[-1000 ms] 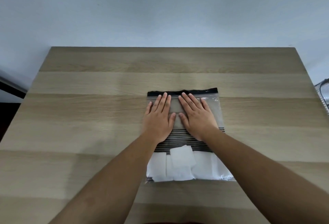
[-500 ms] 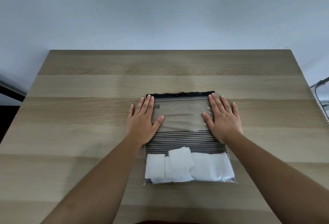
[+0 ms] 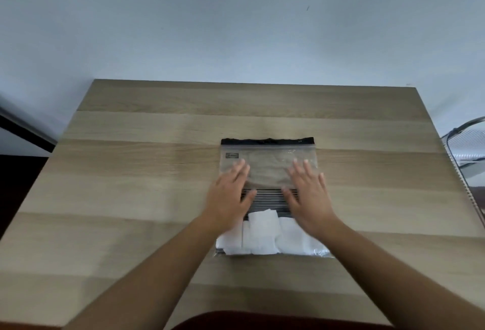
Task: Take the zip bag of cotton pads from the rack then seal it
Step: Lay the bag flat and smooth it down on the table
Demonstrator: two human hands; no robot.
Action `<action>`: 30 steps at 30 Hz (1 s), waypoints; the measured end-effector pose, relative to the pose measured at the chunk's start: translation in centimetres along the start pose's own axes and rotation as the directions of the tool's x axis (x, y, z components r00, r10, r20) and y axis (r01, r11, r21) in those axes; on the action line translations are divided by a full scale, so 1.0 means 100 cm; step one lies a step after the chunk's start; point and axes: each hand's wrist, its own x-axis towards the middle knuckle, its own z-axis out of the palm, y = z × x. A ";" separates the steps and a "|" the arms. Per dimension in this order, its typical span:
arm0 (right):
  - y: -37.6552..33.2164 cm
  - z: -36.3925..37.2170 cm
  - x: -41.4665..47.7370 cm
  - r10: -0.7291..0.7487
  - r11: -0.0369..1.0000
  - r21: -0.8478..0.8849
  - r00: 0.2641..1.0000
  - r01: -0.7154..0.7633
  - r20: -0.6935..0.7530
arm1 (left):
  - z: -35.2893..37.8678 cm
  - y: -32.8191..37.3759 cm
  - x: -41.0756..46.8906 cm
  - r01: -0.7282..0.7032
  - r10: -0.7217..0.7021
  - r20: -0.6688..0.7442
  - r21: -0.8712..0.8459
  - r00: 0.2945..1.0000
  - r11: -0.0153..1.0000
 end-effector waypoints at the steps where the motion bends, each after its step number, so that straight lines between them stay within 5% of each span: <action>1: -0.007 0.007 -0.009 -0.035 0.999 -0.004 0.999 0.035 0.017 | 0.007 0.007 -0.013 0.003 -0.003 0.014 -0.006 1.000 1.000; 9: -0.007 0.047 -0.045 -0.126 0.959 -0.239 0.984 0.154 0.126 | 0.047 0.012 -0.063 -0.051 0.048 0.046 0.077 0.998 0.996; 18: 0.008 0.046 -0.048 -0.106 0.953 -0.271 0.988 0.134 0.113 | 0.046 -0.008 -0.062 -0.116 0.109 0.054 0.154 0.993 0.981; 26: 0.051 0.032 -0.065 0.001 0.970 -0.242 0.999 0.011 0.046 | 0.037 -0.030 -0.072 -0.034 0.026 0.045 0.188 0.999 0.982; 30: 0.046 0.017 -0.059 -0.011 0.999 0.047 0.998 0.013 -0.054 | 0.023 -0.034 -0.070 -0.105 0.103 0.028 0.093 0.994 0.990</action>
